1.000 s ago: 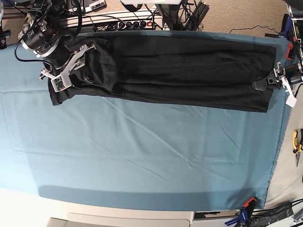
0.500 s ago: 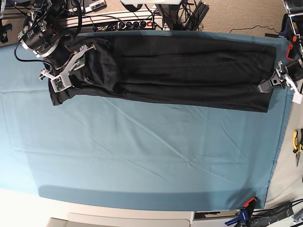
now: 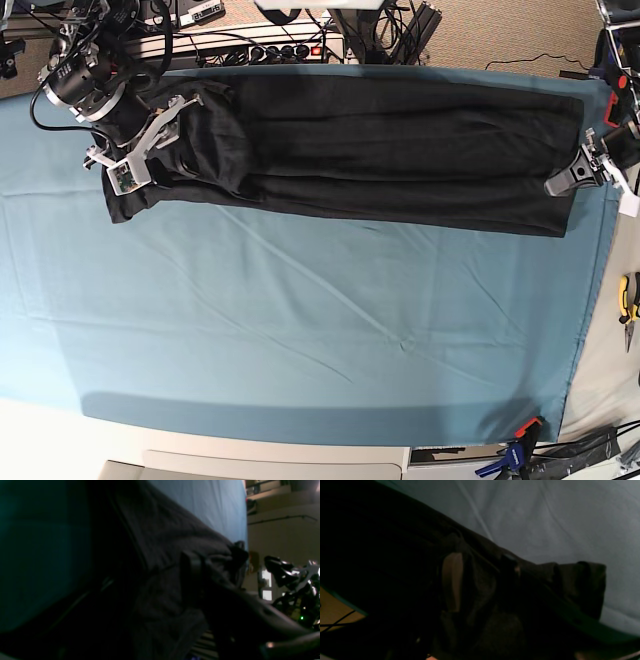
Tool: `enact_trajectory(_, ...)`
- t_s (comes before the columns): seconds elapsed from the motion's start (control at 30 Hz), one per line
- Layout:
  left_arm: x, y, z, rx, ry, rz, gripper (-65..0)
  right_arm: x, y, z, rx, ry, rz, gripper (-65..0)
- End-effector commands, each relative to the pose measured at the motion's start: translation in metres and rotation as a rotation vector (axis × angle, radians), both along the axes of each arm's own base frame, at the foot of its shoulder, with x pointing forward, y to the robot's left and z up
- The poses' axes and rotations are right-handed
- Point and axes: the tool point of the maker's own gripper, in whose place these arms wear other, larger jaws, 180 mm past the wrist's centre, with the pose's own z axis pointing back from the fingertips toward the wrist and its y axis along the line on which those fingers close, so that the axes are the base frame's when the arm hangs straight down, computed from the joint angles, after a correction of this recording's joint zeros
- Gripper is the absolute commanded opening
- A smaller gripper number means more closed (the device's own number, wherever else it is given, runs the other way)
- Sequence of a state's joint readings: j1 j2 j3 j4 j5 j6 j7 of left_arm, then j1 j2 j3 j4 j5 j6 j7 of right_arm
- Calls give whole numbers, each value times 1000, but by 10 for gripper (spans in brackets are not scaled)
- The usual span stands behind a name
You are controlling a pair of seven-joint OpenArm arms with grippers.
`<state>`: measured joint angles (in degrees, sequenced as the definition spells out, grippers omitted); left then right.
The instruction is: Fold the T-shirt properly
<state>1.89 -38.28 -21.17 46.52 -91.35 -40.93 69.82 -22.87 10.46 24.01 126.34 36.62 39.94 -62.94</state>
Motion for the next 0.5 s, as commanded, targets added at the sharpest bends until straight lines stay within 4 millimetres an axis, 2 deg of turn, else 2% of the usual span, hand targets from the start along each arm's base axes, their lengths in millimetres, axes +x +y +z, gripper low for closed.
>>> enact_trajectory(0.0, -66, -13, -40, 30, 261, -144, -367, 4, 2, 12, 10, -49, 11, -394)
enact_trajectory(0.17, -68, -6, -38, 46, 269, -147, -367, 4, 2, 12, 10, -49, 11, -394)
enact_trajectory(0.47, -78, -10, -44, 35, 288, -143, -373, 5, 2, 12, 11, -52, 11, -394)
